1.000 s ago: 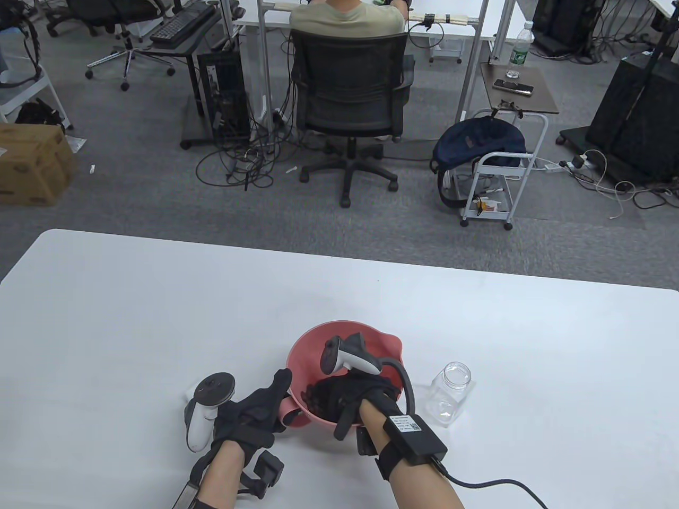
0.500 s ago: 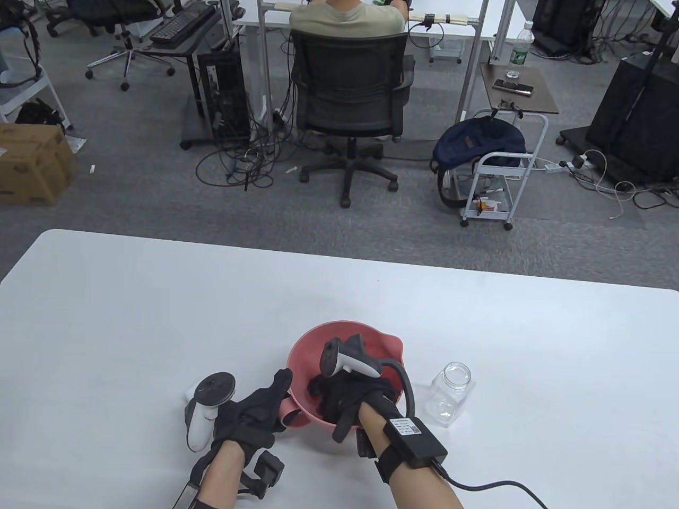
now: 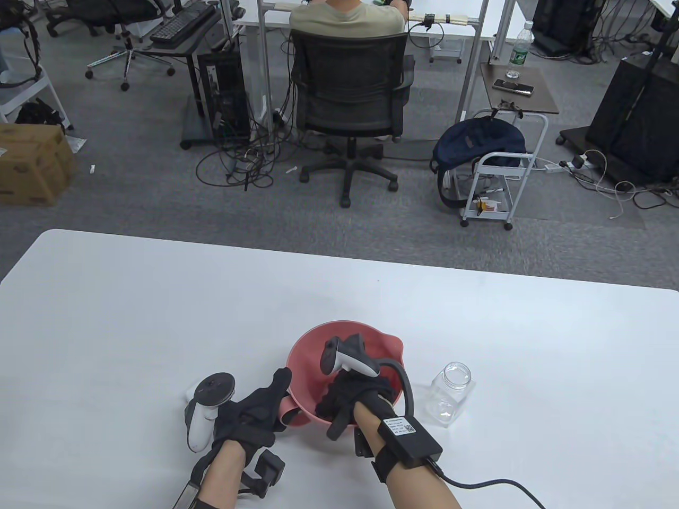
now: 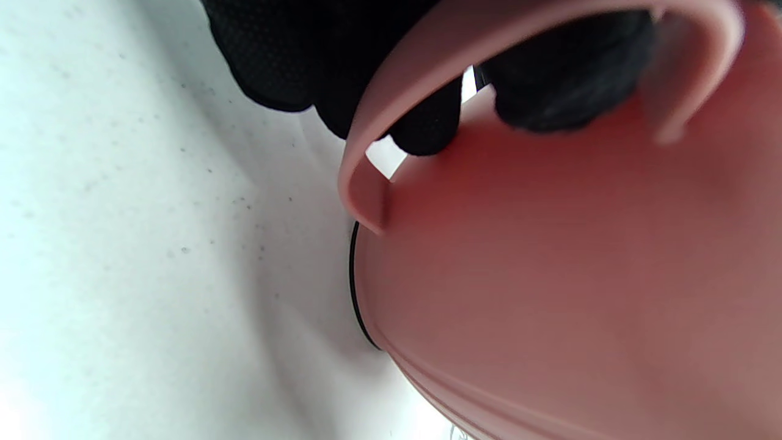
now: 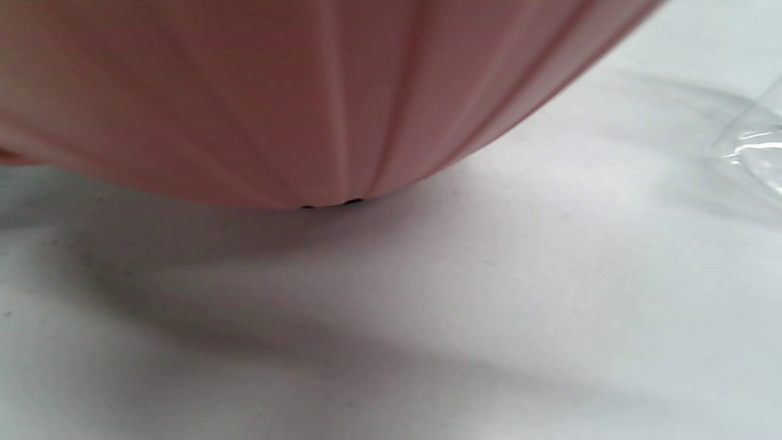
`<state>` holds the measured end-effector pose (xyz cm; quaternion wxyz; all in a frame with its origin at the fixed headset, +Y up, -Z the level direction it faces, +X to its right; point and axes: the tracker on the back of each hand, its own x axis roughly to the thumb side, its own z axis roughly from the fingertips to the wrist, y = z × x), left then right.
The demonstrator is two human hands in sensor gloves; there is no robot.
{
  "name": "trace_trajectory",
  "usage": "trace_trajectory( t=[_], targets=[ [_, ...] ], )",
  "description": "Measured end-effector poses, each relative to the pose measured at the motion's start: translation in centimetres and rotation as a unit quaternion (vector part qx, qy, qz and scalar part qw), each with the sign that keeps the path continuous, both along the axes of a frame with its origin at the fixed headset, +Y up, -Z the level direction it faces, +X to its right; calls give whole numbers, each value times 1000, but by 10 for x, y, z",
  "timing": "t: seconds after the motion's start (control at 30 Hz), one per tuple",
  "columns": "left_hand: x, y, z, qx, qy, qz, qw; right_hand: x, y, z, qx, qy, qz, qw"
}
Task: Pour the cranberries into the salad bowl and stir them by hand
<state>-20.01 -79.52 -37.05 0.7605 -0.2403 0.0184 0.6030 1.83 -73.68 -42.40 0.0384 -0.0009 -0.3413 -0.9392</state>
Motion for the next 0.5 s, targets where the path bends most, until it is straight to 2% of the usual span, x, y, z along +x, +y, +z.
trace_trajectory(
  t=[0.33,0.5],
  targets=[
    [0,7,1,28,20,-44,998,-6,3,5,44,-9,105,993],
    [1,11,2,47,36,-69,996,-3,-1,2,9,1,47,999]
  ],
)
